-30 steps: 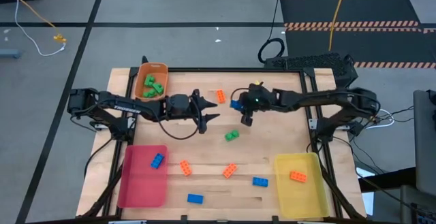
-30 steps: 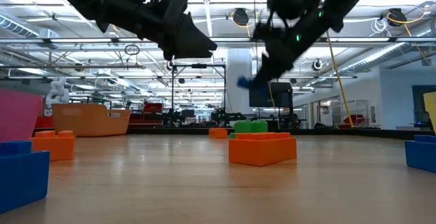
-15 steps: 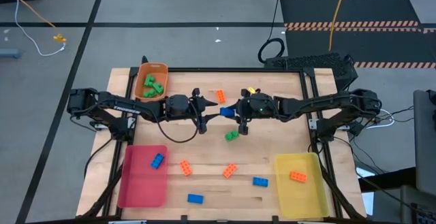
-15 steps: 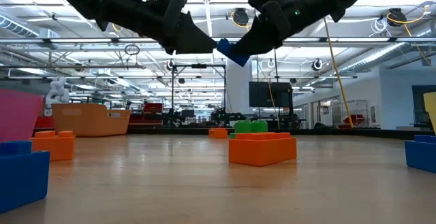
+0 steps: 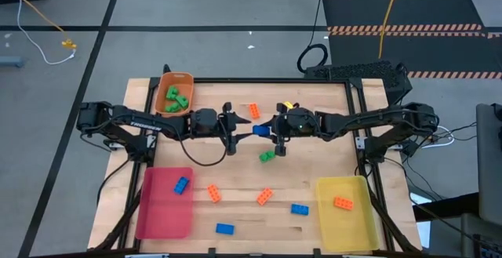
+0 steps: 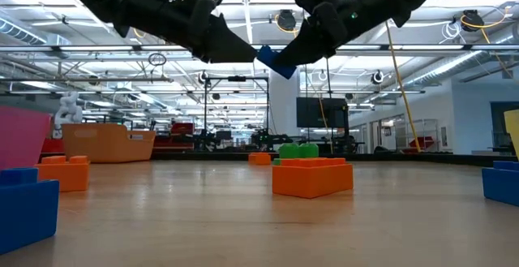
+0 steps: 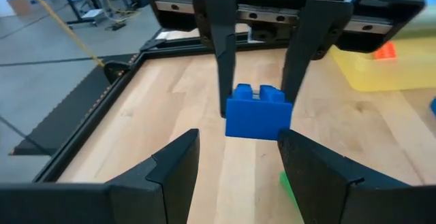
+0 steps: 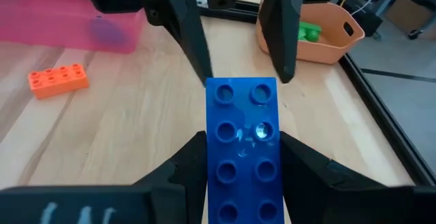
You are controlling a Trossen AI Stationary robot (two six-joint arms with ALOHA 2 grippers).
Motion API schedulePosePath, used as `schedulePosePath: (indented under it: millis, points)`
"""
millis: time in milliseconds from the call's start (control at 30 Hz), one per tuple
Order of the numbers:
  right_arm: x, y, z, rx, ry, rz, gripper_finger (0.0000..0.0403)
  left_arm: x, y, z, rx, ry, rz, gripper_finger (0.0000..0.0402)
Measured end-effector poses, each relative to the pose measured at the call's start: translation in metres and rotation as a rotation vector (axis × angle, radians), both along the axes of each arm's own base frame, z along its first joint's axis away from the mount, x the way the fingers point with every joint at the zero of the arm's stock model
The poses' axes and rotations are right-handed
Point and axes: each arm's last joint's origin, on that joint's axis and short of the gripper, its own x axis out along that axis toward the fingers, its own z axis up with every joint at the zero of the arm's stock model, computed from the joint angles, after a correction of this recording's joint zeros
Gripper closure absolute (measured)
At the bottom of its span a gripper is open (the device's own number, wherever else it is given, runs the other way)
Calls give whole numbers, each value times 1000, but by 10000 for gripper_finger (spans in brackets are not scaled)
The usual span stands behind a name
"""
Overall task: Sort & place blocks by color
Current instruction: Put the blue game piece into the red bin
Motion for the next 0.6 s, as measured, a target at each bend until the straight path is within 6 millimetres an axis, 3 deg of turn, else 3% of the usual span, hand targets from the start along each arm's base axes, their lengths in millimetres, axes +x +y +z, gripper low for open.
schedulePosePath:
  millis: [200, 600]
  points:
    - [-1, -3, 1, -2, -103, 0, 271, 0, -2, -2, -30, 13, -87, 192]
    - [-5, 0, -9, 50, -103, 38, 271, 1, 3, 2, -42, -30, -27, 192]
